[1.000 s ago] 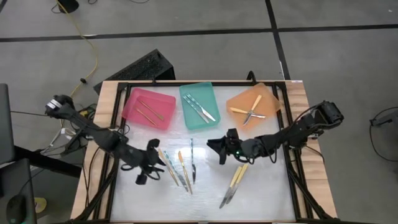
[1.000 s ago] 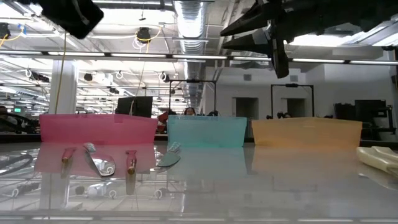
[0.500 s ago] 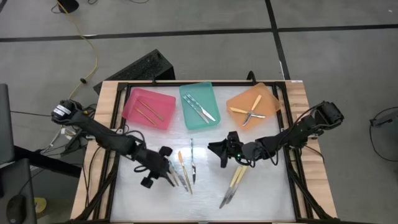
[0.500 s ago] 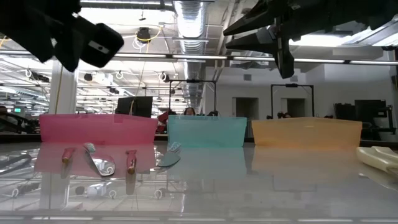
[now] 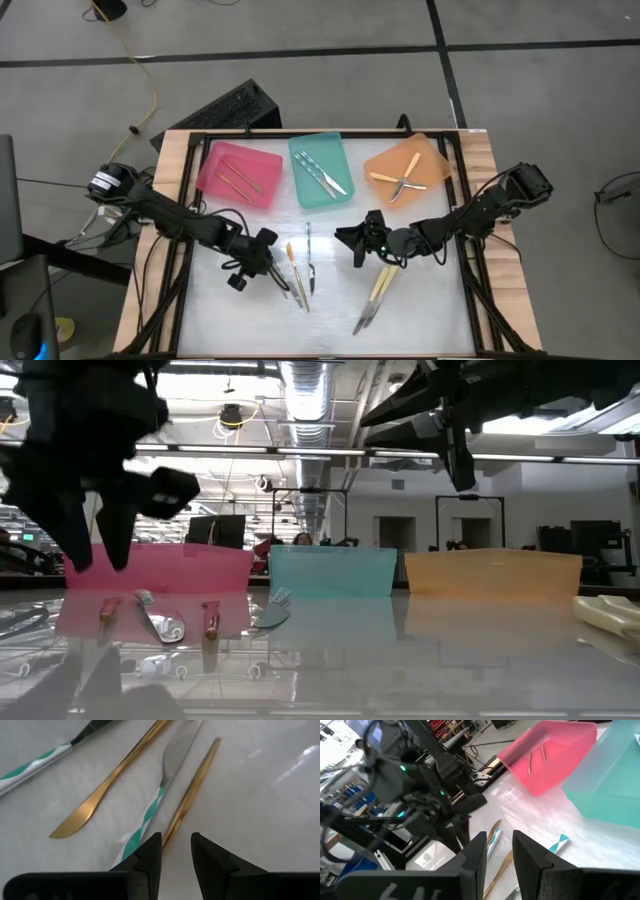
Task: Sort silverware by color (type)
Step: Put the gold knife into the red bin
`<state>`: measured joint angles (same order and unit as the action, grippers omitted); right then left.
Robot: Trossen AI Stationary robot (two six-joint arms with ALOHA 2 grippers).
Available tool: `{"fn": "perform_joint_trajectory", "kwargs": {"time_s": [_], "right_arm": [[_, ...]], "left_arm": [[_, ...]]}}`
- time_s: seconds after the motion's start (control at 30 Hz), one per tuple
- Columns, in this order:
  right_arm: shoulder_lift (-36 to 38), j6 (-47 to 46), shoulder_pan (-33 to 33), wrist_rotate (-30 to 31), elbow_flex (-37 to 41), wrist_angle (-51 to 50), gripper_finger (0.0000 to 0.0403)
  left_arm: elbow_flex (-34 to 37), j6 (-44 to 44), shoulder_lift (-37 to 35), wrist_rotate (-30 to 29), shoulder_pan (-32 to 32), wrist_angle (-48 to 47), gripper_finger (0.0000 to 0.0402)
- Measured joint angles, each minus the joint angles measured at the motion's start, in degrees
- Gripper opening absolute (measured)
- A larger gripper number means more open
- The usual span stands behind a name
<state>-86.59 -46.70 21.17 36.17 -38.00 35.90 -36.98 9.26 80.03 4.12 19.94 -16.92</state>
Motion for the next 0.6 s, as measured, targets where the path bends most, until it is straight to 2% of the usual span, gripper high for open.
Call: {"fn": "perform_joint_trajectory", "kwargs": {"time_s": [0.13,0.6], "right_arm": [[0.0,-0.4,-0.7,0.1,0.0,-0.1,0.0102],[0.0,-1.5,-1.1,0.1,0.0,-1.4,0.0102]], "left_arm": [[1.1,0.8,1.7,-1.8,0.0,4.0,0.0089],[3.1,4.2,9.4,-0.8,0.0,9.7,0.0081]]}}
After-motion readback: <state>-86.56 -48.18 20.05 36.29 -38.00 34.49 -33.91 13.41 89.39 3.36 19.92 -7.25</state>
